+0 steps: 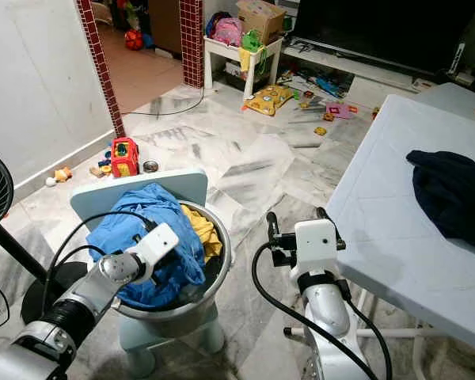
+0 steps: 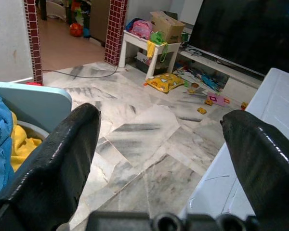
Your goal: Hang hanger
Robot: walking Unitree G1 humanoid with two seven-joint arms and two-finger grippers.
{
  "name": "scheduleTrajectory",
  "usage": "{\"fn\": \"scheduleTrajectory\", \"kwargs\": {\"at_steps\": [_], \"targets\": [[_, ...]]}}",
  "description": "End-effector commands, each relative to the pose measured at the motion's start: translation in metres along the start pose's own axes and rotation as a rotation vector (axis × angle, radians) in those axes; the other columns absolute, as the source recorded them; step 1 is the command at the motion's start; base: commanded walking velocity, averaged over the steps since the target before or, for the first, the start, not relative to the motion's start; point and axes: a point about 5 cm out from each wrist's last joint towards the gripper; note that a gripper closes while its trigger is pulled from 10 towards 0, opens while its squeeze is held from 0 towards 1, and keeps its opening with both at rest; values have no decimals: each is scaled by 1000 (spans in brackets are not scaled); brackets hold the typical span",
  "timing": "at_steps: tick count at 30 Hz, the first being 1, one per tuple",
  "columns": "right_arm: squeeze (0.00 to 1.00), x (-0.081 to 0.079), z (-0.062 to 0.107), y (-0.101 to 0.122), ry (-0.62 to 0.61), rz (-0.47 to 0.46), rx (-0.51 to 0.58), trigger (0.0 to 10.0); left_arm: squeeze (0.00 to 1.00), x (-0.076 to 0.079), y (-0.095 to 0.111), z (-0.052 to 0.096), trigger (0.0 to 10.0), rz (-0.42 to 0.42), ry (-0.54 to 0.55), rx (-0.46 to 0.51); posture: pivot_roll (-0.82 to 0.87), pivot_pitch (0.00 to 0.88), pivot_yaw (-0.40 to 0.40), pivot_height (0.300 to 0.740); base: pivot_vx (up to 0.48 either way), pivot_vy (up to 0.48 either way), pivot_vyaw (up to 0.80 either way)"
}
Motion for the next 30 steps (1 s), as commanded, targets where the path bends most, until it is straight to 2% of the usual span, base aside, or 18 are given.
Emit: {"fn": "scheduleTrajectory", "kwargs": {"at_steps": [1,4,16,19,20,22,23,25,26,27,28,29,30], "targets": [[0,2,0,2,-10,7,6,10000,0,-14,9,1,0,5,90,52,74,49,-85,740,0,0,0],[0,2,0,2,-11,7,8,10000,0,-26,13,5,0,15,187,94,76,50,-87,740,0,0,0],[0,2,0,2,-7,6,7,10000,0,-47,3,13,0,18,304,85,82,54,-95,740,0,0,0],[0,1,0,1,-4,7,5,10000,0,-52,10,13,0,-11,315,114,80,54,-97,740,0,0,0],[0,2,0,1,-3,8,5,10000,0,-51,13,13,1176,-19,309,128,80,54,-98,740,0,0,0],[0,2,0,1,-3,9,4,10000,0,-50,20,12,1176,-28,311,156,80,54,-98,740,0,0,0],[0,2,0,1,-3,10,4,10000,0,-47,25,12,10000,-12,316,184,79,53,-97,740,0,0,0],[0,2,1,1,-3,13,3,10000,0,-40,33,13,10000,9,307,230,79,52,-97,740,0,0,0],[0,3,1,1,-4,14,2,10000,325,-32,37,15,10000,27,285,262,80,52,-97,740,0,0,0],[0,3,1,1,-4,14,2,10000,325,-32,37,15,10000,27,285,262,80,52,-97,740,0,0,0],[0,3,1,1,-4,15,2,10000,886,-28,37,16,10000,38,278,272,80,52,-97,740,0,0,0],[0,3,1,1,-4,15,1,10000,1000,-16,36,20,10000,81,249,288,82,52,-97,740,0,0,0],[0,3,1,1,-3,16,1,10000,1000,-13,35,22,10000,95,239,290,82,52,-97,740,0,0,0]]}}
Point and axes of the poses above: a point about 5 cm out from each wrist's last joint towards the gripper, its own z axis pointing back from the gripper into the wrist, its own y axis along the axis of the wrist's last joint, x = y × z, and after that the axes turned 3 degrees about -z, right-handed
